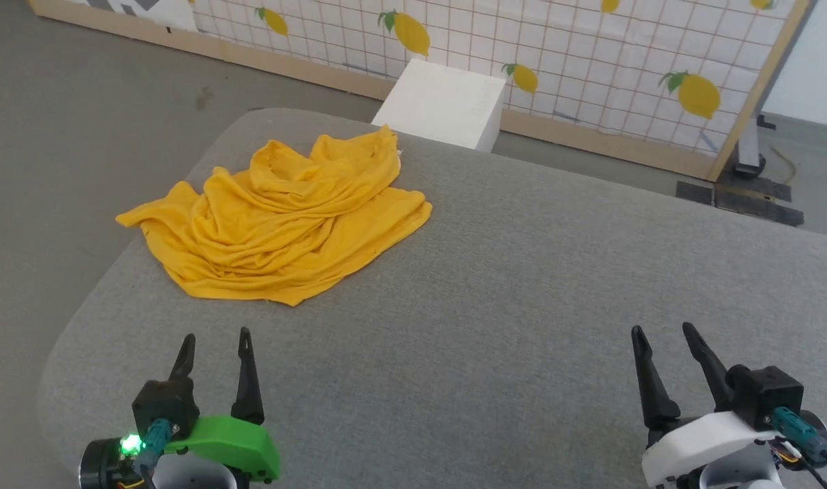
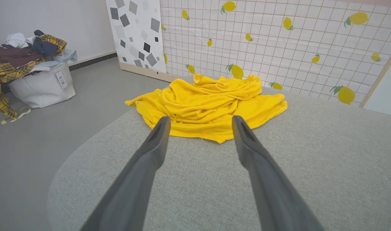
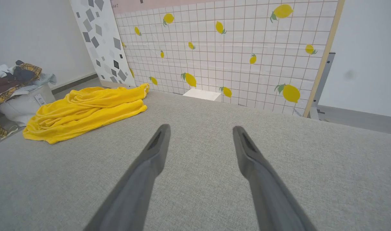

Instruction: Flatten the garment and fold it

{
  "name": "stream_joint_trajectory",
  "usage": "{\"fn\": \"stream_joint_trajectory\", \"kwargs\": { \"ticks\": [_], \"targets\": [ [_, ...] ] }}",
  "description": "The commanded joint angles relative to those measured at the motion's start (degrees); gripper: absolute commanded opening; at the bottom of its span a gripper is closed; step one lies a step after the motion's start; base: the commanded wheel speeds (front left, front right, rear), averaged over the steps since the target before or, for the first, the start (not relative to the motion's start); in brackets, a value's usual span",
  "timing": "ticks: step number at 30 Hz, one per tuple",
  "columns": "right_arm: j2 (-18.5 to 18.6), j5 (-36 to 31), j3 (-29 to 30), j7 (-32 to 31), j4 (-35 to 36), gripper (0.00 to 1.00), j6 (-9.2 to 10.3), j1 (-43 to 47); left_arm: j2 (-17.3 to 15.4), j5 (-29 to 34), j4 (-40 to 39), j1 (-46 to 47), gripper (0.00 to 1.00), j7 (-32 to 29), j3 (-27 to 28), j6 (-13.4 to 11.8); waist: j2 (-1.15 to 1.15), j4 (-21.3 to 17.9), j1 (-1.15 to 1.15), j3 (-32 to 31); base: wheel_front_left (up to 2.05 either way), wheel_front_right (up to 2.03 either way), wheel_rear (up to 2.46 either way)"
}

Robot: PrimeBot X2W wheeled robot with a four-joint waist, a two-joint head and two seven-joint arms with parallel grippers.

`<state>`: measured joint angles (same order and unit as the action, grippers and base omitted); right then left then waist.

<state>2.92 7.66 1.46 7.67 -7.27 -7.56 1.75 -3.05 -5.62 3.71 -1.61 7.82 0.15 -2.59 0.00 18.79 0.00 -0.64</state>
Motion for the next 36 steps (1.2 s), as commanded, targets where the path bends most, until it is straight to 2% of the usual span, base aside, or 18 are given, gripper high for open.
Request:
{"fn": "stream_joint_trajectory", "kwargs": {
  "ticks": [1, 36],
  "targets": [
    [0.0, 0.6, -0.1, 0.7, -0.4, 1.00, 0.04, 0.9, 0.1, -0.5, 0.3, -1.1, 1.00, 0.6, 0.0, -0.4, 0.00, 1.0, 0.00, -0.2, 0.00, 0.00, 0.00],
    [0.0, 1.4, -0.3, 4.9, -1.6, 1.00, 0.06, 2.0, 0.0, -0.2, 1.5, -2.6, 1.00, 4.8, 0.4, -1.7, 0.00, 10.6, 0.00, -0.3, 0.00, 0.00, 0.00]
  ]
}}
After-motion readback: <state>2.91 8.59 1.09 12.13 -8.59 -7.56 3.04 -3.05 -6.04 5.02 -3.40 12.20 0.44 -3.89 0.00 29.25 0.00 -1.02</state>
